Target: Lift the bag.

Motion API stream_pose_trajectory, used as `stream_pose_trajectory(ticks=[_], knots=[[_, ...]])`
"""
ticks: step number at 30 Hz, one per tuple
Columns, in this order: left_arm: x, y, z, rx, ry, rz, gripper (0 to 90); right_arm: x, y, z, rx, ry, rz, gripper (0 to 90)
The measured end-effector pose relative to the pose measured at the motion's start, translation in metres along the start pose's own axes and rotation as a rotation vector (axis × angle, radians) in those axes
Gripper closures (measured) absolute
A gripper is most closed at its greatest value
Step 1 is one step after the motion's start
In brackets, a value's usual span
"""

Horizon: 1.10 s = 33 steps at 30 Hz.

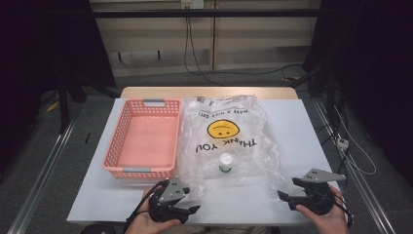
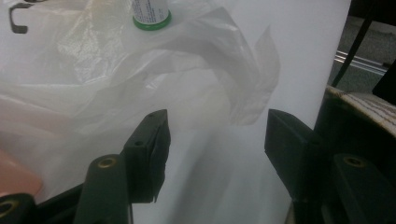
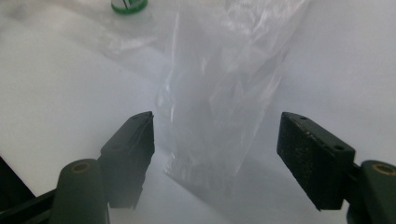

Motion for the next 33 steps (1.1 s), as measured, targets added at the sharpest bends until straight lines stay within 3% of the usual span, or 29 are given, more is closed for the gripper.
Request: stream_pose_trajectory(ticks=[3,6,10,15,22,33], knots=[[0.005,0.004,0.007,0.018,-0.005,0.017,40.6,0.007,0.006,-0.005,-0.018,0.037,0.035,39.8],[0.008,0.007,0.013,0.046,-0.012,0.016,47.4,0.011,0.012,-0.006,-0.044,0.056,0.061,51.5],[0.011,0.009,0.011,0.048,0.007,0.011,65.6,0.016,0.016,-0.009,-0.067,0.086,0.068,69.7],[0.006,0.012,0.014,0.011,-0.032,-0.006,90.0,0.017,0.019,-0.008,-0.071,0.083,0.091,87.7],[-0.008,0.017,0.023,-0.001,-0.082,-0.008,90.0,0.009,0.02,0.008,-0.022,0.004,0.153,90.0],[-0.041,0.03,0.06,0.015,-0.208,0.027,90.0,-0.01,0.019,0.052,0.012,-0.139,0.215,90.0]])
Point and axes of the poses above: each handheld gripper's, and its own axes: x roughly forward along the jaws, z roughly out of its top, y roughly to its left, the point moved 9 cm from there along x, roughly forward along the jaws, and after that the axes turned 9 degrees about -z, right-handed, at the moved point
